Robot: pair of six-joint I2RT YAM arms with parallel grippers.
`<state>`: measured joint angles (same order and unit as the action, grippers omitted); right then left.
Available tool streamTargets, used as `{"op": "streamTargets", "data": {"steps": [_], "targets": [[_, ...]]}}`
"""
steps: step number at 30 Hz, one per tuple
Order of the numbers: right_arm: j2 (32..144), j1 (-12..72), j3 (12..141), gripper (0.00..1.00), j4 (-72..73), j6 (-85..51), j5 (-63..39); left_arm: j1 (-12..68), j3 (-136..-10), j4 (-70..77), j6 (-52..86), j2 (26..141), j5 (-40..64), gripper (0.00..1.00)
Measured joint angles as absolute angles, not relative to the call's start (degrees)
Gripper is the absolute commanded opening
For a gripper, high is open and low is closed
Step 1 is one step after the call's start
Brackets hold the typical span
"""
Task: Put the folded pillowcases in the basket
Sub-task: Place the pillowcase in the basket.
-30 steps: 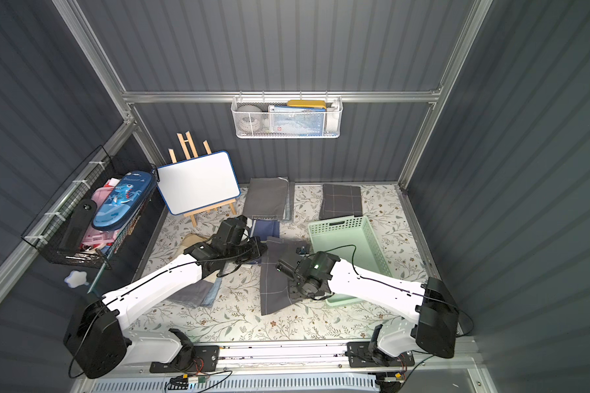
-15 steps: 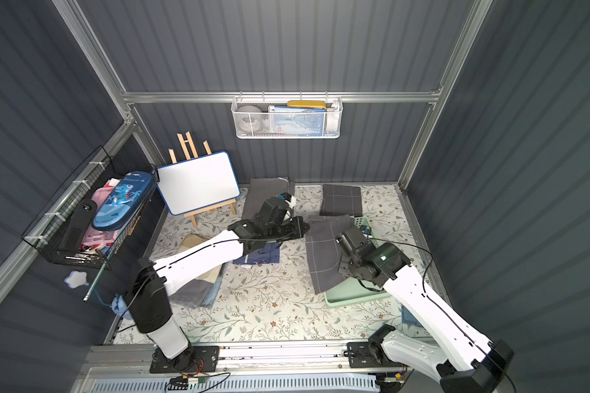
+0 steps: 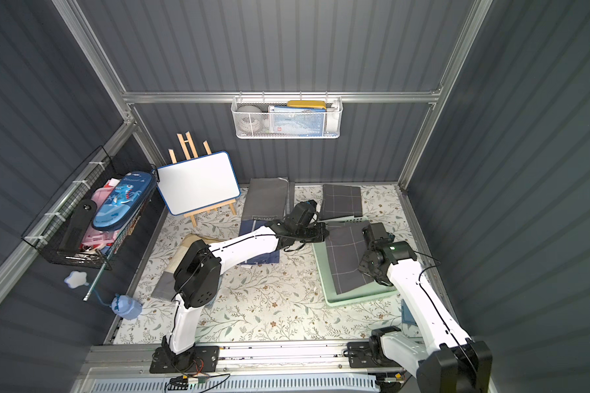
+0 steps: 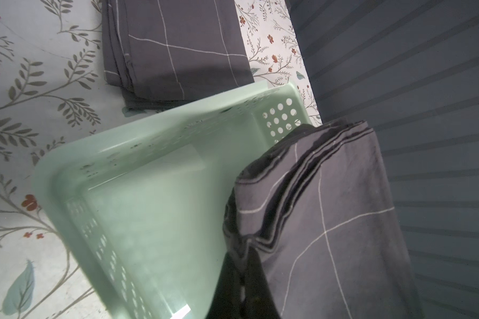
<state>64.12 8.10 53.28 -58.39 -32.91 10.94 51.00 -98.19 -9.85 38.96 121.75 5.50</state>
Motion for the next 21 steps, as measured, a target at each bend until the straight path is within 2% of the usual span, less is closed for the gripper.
{"op": "streamTargets", "data": {"steps": [15, 17, 18, 21], "targets": [[76.9, 3.6, 51.1, 0.0, -52.4, -30.5, 7.9, 51.0, -104.5, -10.3, 38.3, 129.3, 5.5, 0.0], [78.0, 3.5, 51.1, 0.05, -52.3, -30.5, 7.9, 51.0, -104.6, -10.3, 38.5, 129.3, 5.5, 0.0], [78.4, 3.4, 51.1, 0.11, -52.3, -30.5, 7.9, 51.0, -104.6, -10.4, 38.6, 129.3, 5.5, 0.0], [79.0, 3.2, 51.1, 0.11, -52.3, -30.3, 8.1, 51.0, -103.3, -9.9, 39.2, 129.3, 5.4, 0.0]]}}
